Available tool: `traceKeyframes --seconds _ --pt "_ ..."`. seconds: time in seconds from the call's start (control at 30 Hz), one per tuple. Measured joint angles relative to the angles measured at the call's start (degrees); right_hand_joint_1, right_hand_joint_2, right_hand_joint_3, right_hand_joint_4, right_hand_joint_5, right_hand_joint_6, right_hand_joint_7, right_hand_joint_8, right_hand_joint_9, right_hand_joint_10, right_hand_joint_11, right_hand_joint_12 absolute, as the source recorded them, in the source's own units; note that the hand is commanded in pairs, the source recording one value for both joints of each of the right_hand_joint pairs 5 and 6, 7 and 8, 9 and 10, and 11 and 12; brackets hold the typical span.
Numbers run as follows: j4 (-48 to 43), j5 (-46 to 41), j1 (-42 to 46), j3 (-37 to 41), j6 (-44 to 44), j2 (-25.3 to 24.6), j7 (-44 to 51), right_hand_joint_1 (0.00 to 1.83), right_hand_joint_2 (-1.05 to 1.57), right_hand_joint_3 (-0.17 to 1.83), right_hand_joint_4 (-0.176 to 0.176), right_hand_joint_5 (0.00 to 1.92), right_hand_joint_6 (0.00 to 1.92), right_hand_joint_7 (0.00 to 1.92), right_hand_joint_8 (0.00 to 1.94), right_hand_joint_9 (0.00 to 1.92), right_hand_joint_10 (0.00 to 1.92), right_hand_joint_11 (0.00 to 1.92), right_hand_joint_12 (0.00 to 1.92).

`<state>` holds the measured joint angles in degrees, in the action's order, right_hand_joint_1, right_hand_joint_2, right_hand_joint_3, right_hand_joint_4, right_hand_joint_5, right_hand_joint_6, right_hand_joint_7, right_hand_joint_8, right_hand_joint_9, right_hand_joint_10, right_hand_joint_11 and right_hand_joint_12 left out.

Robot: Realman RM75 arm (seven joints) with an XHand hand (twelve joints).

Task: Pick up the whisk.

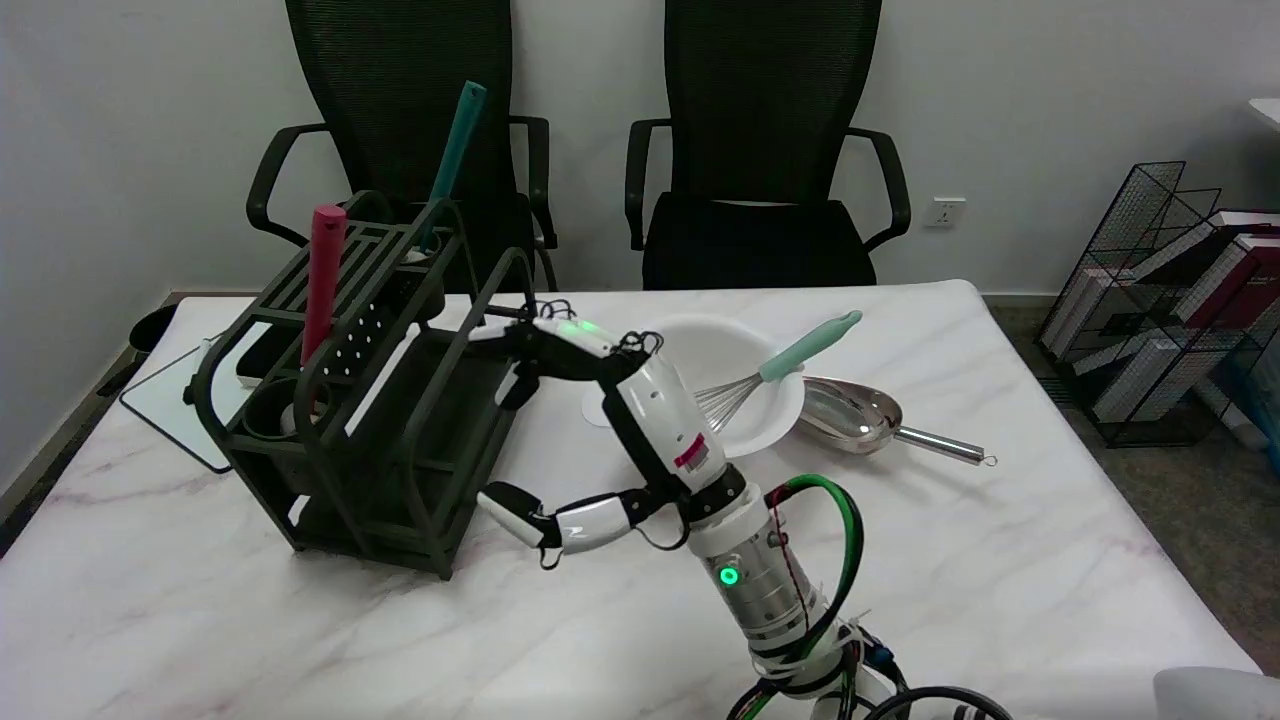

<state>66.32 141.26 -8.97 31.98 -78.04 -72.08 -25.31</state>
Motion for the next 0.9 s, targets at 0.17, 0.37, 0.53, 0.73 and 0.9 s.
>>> traceKeyframes --seconds 0.17,0.37,0.53,0.73,0.9 --pt "0.47 -2.45 1.36 1.93 0.20 0.05 0.48 1.11 0.21 0.99 0.000 0.56 0.56 0.95 0.95 0.66 0.66 0.77 0.77" --pt "2.06 -7.54 4.30 4.44 -1.95 0.81 2.96 1.09 0.20 1.00 0.000 0.61 0.61 1.00 1.00 0.72 0.72 0.85 0.85" --pt "3.70 -12.38 6.65 5.31 -6.50 1.71 4.69 1.07 0.22 1.02 0.000 0.67 0.67 1.01 1.01 0.74 0.74 0.89 0.89" --pt "5.79 -19.08 10.19 5.98 -14.48 2.96 6.12 1.04 0.30 0.98 0.000 0.74 0.74 1.02 1.02 0.78 0.78 0.94 0.94" --pt "7.49 -23.67 13.39 7.26 -18.95 4.04 6.59 1.03 0.30 0.96 0.000 0.73 0.73 1.00 1.00 0.78 0.78 0.93 0.93"
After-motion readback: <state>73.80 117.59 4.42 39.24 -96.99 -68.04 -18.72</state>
